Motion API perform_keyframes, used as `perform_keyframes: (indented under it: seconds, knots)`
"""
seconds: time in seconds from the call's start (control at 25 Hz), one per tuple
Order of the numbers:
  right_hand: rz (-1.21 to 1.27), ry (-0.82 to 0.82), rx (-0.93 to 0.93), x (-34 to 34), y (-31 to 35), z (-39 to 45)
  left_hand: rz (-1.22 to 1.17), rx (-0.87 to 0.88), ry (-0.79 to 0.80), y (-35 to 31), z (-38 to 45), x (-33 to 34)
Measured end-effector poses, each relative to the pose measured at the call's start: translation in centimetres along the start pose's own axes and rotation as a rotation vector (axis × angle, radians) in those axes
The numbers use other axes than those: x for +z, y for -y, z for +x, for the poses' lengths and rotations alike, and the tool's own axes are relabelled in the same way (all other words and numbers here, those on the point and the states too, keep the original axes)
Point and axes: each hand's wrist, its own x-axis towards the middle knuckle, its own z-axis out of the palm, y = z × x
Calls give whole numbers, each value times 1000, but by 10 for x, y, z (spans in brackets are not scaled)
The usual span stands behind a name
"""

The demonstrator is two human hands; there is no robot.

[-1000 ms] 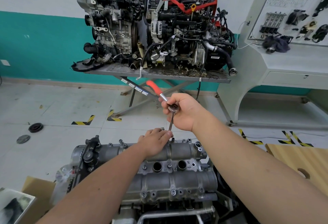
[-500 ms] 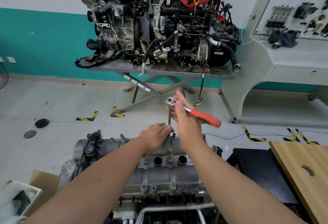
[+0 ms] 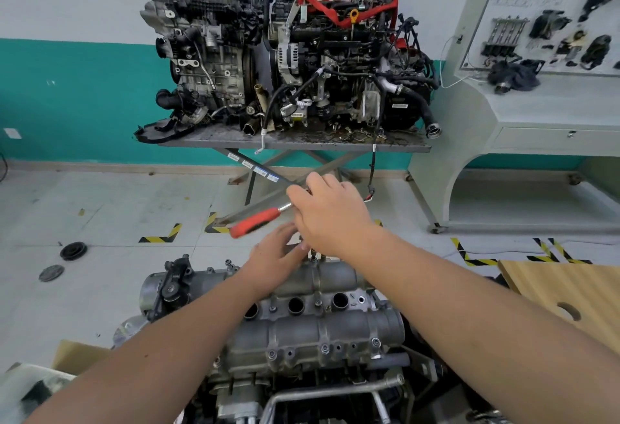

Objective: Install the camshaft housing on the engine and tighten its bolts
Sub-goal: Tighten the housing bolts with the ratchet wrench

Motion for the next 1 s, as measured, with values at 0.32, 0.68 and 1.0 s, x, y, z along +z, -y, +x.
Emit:
perform_keyframes:
  seconds: [0.32,0.68,1.0]
  knots:
    - [489,383,320,-21,0,34,-804,-303,-260,-84,7,-16]
    - [897,260,482,61,24,-55,42,-377,-118,-105,55,-38]
    - [647,239,587,119,26,-78,1071,524,-13,-107,57,-33]
